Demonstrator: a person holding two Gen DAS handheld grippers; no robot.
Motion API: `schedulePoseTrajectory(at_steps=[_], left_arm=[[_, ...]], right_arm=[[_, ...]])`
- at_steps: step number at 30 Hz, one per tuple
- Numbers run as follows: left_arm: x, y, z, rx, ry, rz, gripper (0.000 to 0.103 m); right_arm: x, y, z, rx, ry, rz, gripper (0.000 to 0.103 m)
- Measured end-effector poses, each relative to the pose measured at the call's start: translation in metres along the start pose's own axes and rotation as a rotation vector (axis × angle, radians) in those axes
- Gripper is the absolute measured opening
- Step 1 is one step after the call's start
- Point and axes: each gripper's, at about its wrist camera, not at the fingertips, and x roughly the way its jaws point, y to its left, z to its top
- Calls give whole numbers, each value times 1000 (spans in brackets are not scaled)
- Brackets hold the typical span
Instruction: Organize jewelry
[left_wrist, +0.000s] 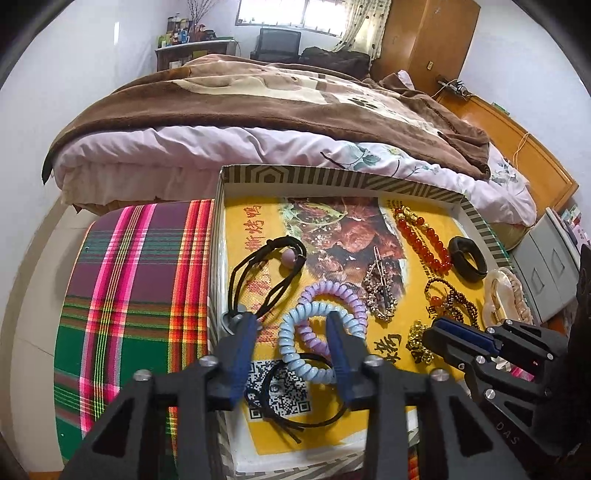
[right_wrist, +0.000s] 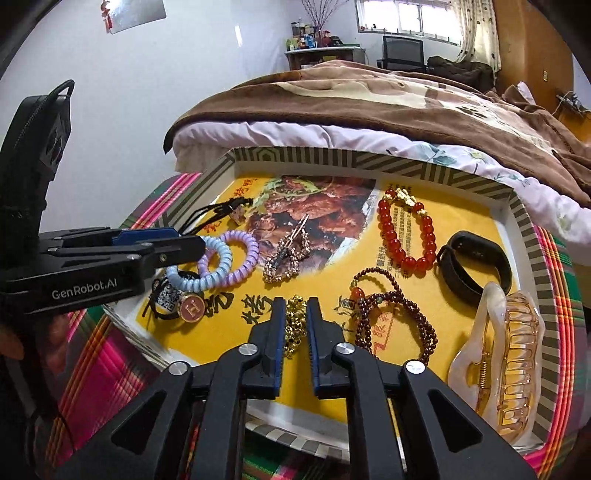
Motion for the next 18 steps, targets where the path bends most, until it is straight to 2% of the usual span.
schedulePoseTrajectory(at_steps=[3,5,7,12,13,14,16,18], left_arm=[[-2,-2,0,3,0,3,41],[-5,-3,-1,6,-3,2,51],[-9,-6,-2,13,-11,0,54],[-22,-8,-6,6,-24,8,56],[-26,-8,-8,6,-30,9,59],[-31,-9,-10,6,-37,21,64],[-42,-14,-14,28,-62,60,67],[-55,-18,-19,33,-89,78,68]], right_arm=[[-1,2,1,-3,-1,2,18],[-3,3,1,-9,-2,-2,22],[-5,5,0,-13,-6,-6,31],[-16,8,-2,-11,-21,-8,33],[-21,9,-4,-12,-28,-14,35],[-24,10,-5,-10,-32,-19,36],[-31,11,-7,-3,-40,-23,42],[-40,12,-11,7,-53,-27,42]])
